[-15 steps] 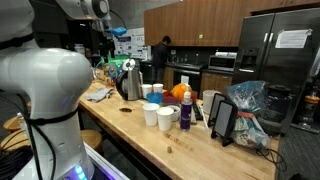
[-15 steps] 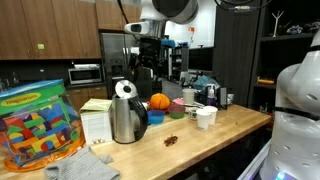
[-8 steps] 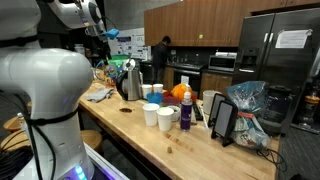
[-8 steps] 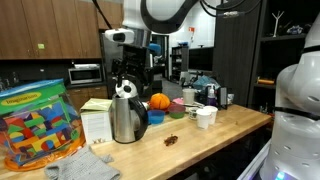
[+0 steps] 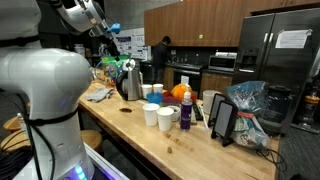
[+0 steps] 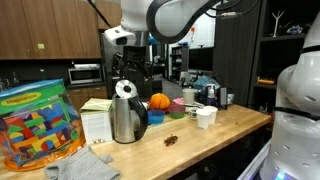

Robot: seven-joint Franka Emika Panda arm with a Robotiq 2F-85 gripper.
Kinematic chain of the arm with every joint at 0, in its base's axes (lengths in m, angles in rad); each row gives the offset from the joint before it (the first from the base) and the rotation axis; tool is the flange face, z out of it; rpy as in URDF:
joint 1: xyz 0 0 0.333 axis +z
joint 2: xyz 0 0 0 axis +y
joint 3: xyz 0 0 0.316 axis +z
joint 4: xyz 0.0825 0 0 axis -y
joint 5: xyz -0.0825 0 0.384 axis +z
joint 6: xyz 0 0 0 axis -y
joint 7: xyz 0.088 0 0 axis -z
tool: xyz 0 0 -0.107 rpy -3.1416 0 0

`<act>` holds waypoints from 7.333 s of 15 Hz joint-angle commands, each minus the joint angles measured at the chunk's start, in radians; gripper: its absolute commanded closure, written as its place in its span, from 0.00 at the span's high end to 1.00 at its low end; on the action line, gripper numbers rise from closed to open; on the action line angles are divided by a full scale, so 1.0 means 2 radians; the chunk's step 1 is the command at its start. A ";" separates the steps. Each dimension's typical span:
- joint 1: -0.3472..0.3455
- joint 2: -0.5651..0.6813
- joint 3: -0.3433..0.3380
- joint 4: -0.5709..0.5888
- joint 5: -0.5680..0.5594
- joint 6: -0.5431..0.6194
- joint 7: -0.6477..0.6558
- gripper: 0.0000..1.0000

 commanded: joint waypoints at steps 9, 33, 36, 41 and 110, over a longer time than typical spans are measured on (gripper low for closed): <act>-0.047 0.084 -0.020 0.021 -0.111 0.089 0.162 1.00; -0.018 0.109 -0.014 0.121 0.058 -0.088 0.016 1.00; -0.025 0.114 -0.020 0.114 0.037 -0.072 0.028 1.00; -0.034 0.126 -0.027 0.110 -0.001 -0.034 0.048 1.00; -0.040 -0.015 -0.055 0.039 0.017 -0.115 0.071 1.00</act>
